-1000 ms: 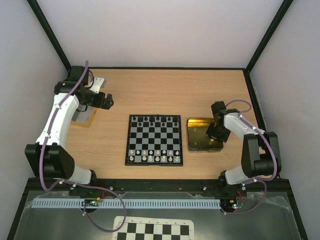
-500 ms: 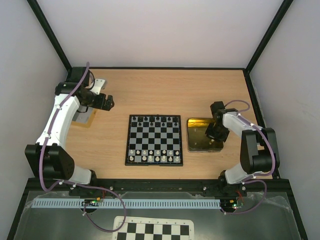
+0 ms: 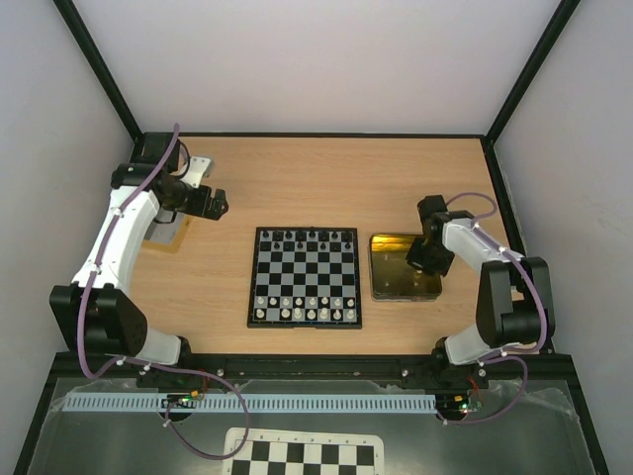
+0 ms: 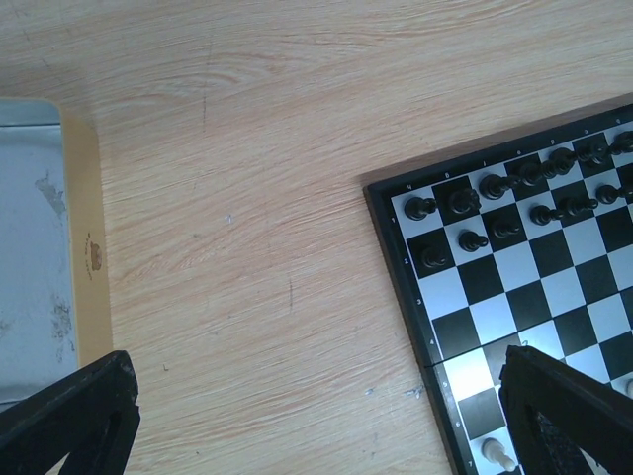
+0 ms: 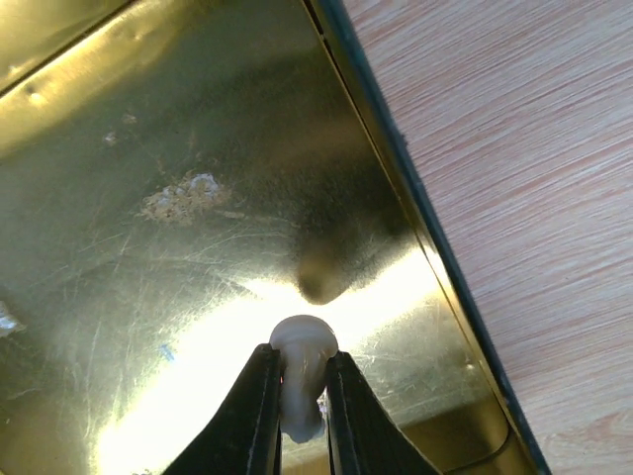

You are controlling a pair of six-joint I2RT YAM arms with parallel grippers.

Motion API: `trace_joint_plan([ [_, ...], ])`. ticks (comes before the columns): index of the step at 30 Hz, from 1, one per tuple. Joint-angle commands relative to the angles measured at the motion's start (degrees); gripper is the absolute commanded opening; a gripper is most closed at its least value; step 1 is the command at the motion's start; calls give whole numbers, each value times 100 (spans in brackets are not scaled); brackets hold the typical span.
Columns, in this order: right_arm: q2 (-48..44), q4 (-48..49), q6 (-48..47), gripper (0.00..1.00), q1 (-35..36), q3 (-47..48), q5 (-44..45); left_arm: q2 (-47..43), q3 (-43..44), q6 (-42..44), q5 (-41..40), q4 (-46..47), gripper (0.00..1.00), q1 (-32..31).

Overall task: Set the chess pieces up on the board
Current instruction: Pick up the chess piece from the storage box, then place the chess piece on the chessboard.

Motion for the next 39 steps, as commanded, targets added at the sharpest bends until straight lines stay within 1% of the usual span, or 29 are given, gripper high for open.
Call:
trace_joint_plan([
  [1,-315,-470,-74,9,-19,226,38,-41,47,-42,116,24,99,-50],
  [6,-460,-675,-141,8,7,264,190,31,24,-51,151,47,99,-96],
  [13,-313,-899,-16,9,613,680,425,125,130,-53,107,54,99,-182],
  [18,-284,-1270,221,9,1217,1261,508,157,161,-53,82,61,99,-191],
  [22,-268,-1669,629,9,1996,1879,539,187,213,-62,68,60,99,-200],
  [26,-147,-1919,1206,9,3032,2428,523,213,271,-71,51,53,99,-200],
  [29,120,-1974,1676,9,3910,2840,490,215,287,-79,46,64,99,-200],
  [30,260,-1977,1815,9,4298,3046,485,216,279,-79,46,72,99,-200],
  [31,433,-1984,1921,9,4473,3231,488,217,276,-86,39,75,99,-200],
  [33,809,-2027,2094,9,5073,3632,489,227,275,-96,37,88,99,-200],
  [36,1407,-2137,2125,9,5620,4243,496,225,270,-101,21,103,99,-200],
  [39,1885,-2204,2064,9,5980,4600,481,216,257,-101,11,112,99,-200],
])
